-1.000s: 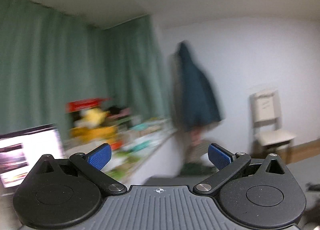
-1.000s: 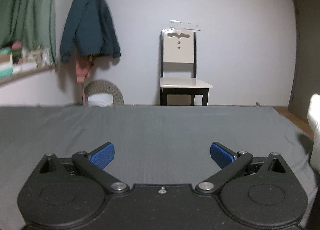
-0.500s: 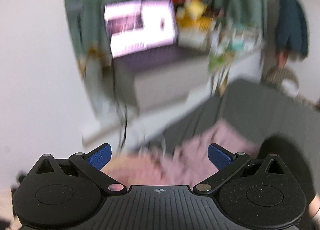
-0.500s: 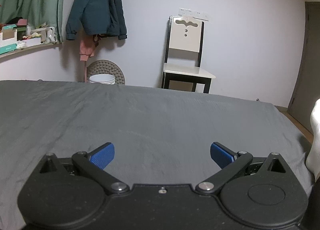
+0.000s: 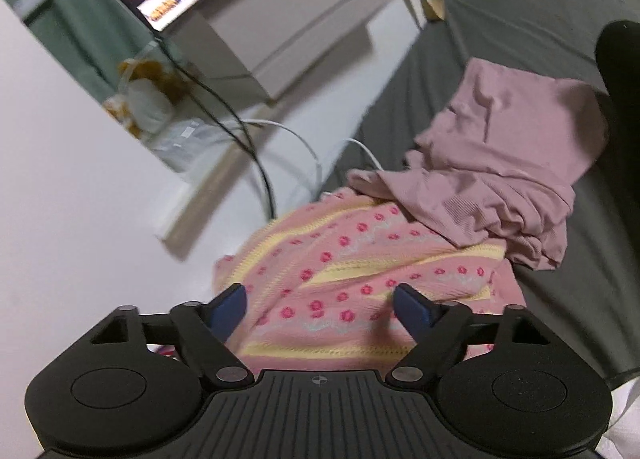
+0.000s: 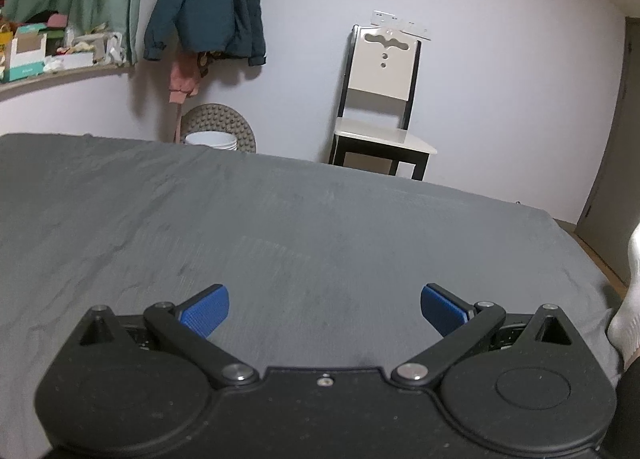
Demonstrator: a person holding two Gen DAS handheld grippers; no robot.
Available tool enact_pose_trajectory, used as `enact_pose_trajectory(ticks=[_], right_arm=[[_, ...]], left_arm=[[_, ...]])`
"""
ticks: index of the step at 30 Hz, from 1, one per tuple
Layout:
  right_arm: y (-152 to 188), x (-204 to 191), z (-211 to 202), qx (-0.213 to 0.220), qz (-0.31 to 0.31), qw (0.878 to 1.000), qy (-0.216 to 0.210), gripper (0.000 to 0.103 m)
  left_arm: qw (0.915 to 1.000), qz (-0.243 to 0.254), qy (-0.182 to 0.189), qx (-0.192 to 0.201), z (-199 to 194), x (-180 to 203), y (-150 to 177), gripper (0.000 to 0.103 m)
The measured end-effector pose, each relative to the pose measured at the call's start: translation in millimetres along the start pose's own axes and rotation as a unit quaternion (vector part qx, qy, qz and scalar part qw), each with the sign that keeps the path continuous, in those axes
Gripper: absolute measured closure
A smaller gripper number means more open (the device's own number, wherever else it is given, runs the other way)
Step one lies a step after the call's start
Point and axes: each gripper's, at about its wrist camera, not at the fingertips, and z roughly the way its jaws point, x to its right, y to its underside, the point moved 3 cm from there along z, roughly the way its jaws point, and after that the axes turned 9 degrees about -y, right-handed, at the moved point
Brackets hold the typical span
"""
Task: Fold clothes
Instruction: 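Turn the left tool toward the pink clothes pile on the sofa, then close the left gripper on the edge of the pink striped blanket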
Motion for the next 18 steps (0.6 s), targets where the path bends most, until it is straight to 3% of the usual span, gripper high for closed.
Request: enact_pose_trajectory(ticks=[3, 6, 9, 11, 14, 18], right_arm=[[0, -3, 0, -0.001, -0.009, 1.000, -0.002, 0.000], [2, -4, 0, -0.007, -0.011, 1.000, -0.004, 0.000], [0, -3, 1, -0.013, -0.011, 1.000, -0.004, 0.000], [0, -3, 2, -0.015, -0.011, 1.000, -0.004, 0.000], [1, -3, 2, -0.017, -0.011, 1.000, -0.004, 0.000], [0, -1, 1, -0.015, -0.007, 1.000, -0.004, 0.000]], left_arm=[[0.9996, 0.020, 0.007, -0.020, 20, 11, 7, 0.038], [0.9995, 0.028, 0.001, -0.014, 27, 18, 10, 0.050], [0.9999, 0.004, -0.007, 0.006, 23, 18, 7, 0.073], [0.9995, -0.015, -0.011, 0.025, 17, 14, 4, 0.094], [0.9974, -0.059, 0.004, 0.041, 12, 4, 1, 0.096], [0.9979, -0.050, 0.028, 0.032, 12, 4, 6, 0.095]])
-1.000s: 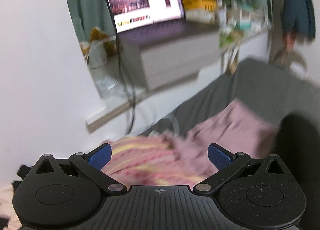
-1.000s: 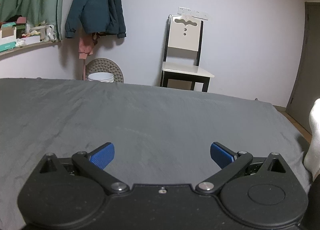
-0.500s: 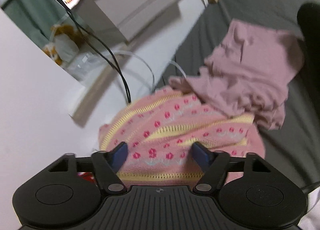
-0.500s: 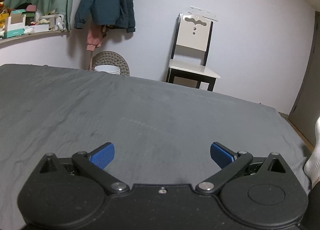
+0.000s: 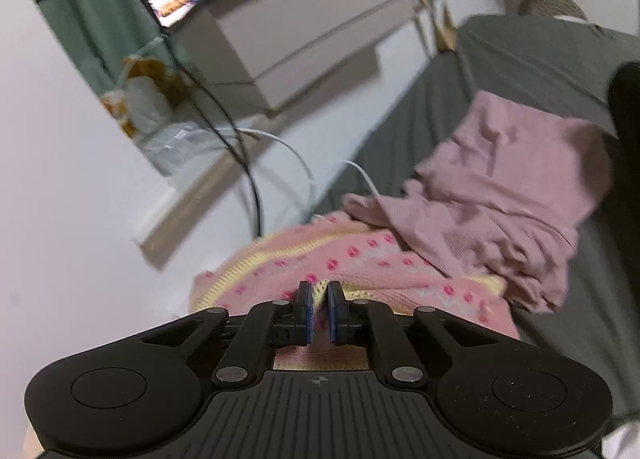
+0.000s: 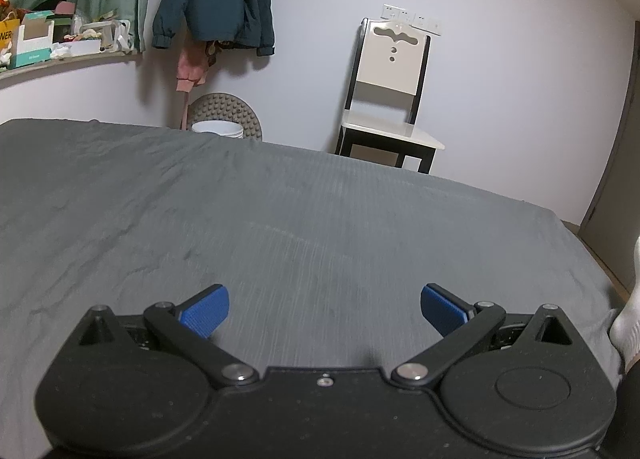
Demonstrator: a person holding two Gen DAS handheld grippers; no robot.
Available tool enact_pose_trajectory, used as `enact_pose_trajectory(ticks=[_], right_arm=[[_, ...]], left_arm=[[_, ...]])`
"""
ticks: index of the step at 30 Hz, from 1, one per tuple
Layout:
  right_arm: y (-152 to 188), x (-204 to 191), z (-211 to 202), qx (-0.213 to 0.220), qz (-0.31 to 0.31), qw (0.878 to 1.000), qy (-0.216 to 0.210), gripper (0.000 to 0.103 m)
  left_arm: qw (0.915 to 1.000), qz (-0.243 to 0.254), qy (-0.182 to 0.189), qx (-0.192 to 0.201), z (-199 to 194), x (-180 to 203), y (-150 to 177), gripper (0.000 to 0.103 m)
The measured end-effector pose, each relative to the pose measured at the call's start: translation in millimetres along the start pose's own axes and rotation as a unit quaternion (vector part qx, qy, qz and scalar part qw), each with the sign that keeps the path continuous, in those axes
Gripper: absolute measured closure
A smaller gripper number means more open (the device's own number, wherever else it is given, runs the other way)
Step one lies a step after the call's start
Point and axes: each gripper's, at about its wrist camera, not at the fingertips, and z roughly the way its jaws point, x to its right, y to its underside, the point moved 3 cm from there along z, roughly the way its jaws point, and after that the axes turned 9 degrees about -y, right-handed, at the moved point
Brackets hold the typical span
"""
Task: Fold clothes
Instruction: 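Close the left gripper on the edge of the pink striped blanket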
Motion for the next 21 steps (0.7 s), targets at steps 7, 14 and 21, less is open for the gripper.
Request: enact_pose_trajectory(ticks=[7, 14, 21], right_arm=[[2, 1, -1, -0.002, 0.004, 1.000, 0.000, 0.000], [3, -1, -2, -0.002, -0.007, 1.000, -0.004, 0.000], [3, -1, -3, -0.001, -0.010, 1.000, -0.005, 0.000]], left_arm=[[0.9994, 0.011, 0.029, -0.014, -8, -7, 2, 0.095], [0.9947, 0.098, 0.026, -0.017, -20, -3, 4, 0.082], [0.9919, 0.116, 0.049, -0.018, -21, -1, 6, 0.026]])
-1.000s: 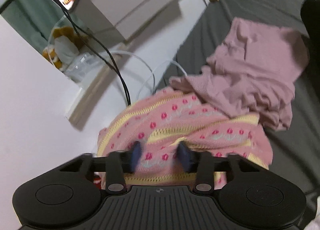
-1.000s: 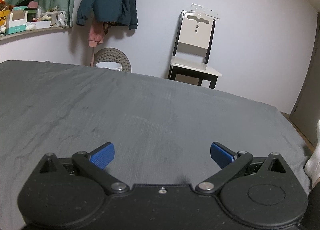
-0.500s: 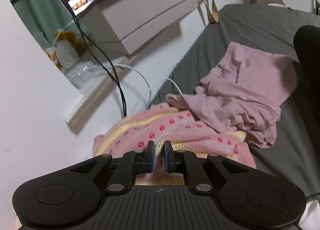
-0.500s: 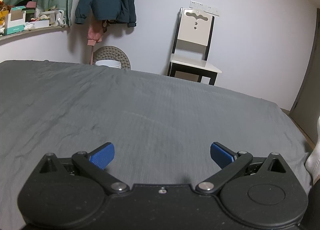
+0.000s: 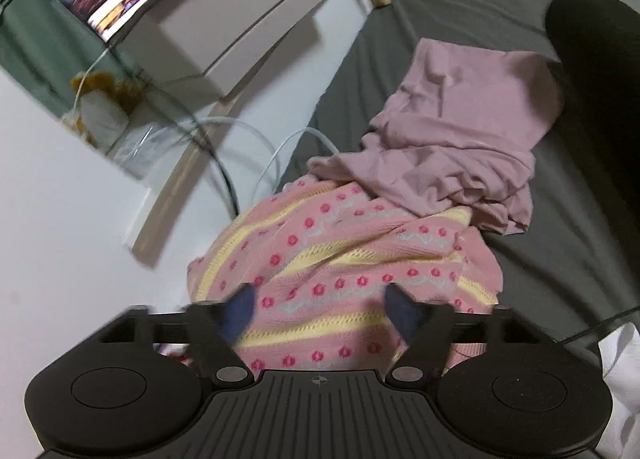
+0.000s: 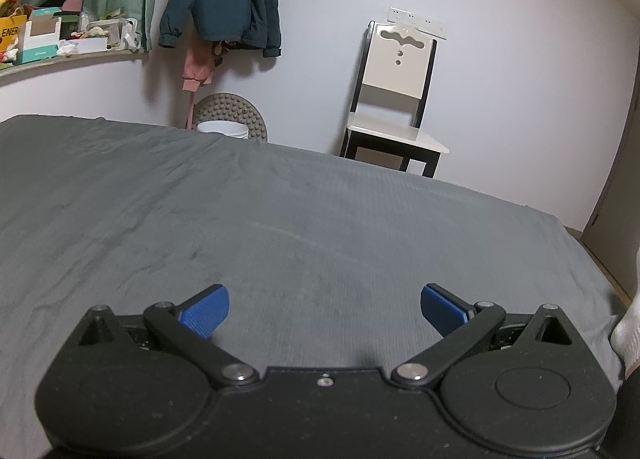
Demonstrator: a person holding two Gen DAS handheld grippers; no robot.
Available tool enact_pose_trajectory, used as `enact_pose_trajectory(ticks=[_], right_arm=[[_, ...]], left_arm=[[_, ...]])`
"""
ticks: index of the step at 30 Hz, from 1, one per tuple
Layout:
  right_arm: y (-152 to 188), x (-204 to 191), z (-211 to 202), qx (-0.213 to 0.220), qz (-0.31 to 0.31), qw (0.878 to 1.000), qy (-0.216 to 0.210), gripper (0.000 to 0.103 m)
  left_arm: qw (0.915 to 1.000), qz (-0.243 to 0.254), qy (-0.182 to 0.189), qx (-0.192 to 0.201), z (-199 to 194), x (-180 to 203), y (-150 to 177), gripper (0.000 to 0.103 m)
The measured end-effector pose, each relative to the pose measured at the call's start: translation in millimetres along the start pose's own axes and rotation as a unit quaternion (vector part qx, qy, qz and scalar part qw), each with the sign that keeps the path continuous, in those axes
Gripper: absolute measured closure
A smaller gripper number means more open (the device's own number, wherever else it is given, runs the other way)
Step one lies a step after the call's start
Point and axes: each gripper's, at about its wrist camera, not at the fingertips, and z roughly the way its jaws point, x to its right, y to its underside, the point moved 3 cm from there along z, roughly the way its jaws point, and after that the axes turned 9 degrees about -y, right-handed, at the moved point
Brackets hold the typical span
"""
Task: Fold clothes
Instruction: 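Close the left gripper on the edge of the pink striped blanket, then lift the pink blanket with the left gripper and carry it toward the bed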
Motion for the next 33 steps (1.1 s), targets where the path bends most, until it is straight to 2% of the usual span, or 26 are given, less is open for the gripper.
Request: enact_pose_trajectory(ticks=[2, 4, 8, 11, 13, 14, 17, 21, 22, 23, 24, 26, 27, 28, 31, 33], right_arm=[[0, 0, 0, -0.002, 0.001, 1.000, 0.000, 0.000], [-1, -1, 1, -0.004, 0.001, 1.000, 0.000, 0.000], [-2, -3, 2, -0.006, -0.003, 1.000, -0.001, 0.000], [-1, -4, 3, -0.008, -0.005, 1.000, -0.001, 0.000], [-1, -5, 4, -0.010, -0.006, 1.000, 0.000, 0.000], [-1, -6, 4, -0.011, -0.006, 1.000, 0.000, 0.000], [0, -7, 4, -0.014, -0.009, 1.000, 0.000, 0.000], [-2, -8, 6, -0.016, -0.015, 1.000, -0.001, 0.000], [-2, -9, 6, -0.017, -0.017, 1.000, 0.000, 0.000], [-2, -10, 6, -0.017, -0.018, 1.000, 0.000, 0.000], [-1, -10, 6, -0.018, -0.019, 1.000, 0.000, 0.000], [-1, -12, 6, -0.019, -0.021, 1.000, -0.001, 0.000], [-1, -13, 6, -0.020, -0.022, 1.000, -0.001, 0.000], [-1, -14, 6, -0.020, -0.023, 1.000, 0.000, 0.000], [-1, -16, 5, -0.021, -0.027, 0.999, 0.000, 0.000], [-2, -16, 5, -0.020, -0.027, 0.999, 0.000, 0.000]], left_arm=[[0.9992, 0.032, 0.014, 0.016, -3, 7, 1, 0.025], [0.9979, 0.062, 0.019, -0.005, 1, 16, 2, 0.025], [0.9918, 0.127, -0.008, -0.014, 7, 31, 4, 0.024], [0.9805, 0.191, -0.038, -0.028, 12, 46, 9, 0.025], [0.9646, 0.252, -0.078, -0.013, 13, 59, 16, 0.025], [0.9560, 0.279, -0.087, -0.023, 17, 65, 20, 0.025], [0.9491, 0.298, -0.094, -0.038, 25, 72, 24, 0.025], [0.9521, 0.281, -0.119, -0.010, 23, 70, 18, 0.025], [0.9532, 0.274, -0.129, 0.000, 21, 67, 16, 0.034], [0.9542, 0.266, -0.136, 0.006, 19, 65, 13, 0.048], [0.9562, 0.257, -0.140, 0.008, 19, 62, 13, 0.055], [0.9619, 0.233, -0.142, 0.007, 19, 54, 12, 0.077], [0.9646, 0.222, -0.141, 0.009, 20, 51, 11, 0.082], [0.9671, 0.212, -0.141, 0.013, 19, 49, 11, 0.091], [0.9737, 0.170, -0.147, 0.039, 15, 41, 7, 0.092], [0.9788, 0.124, -0.153, 0.057, 11, 29, 2, 0.093]])
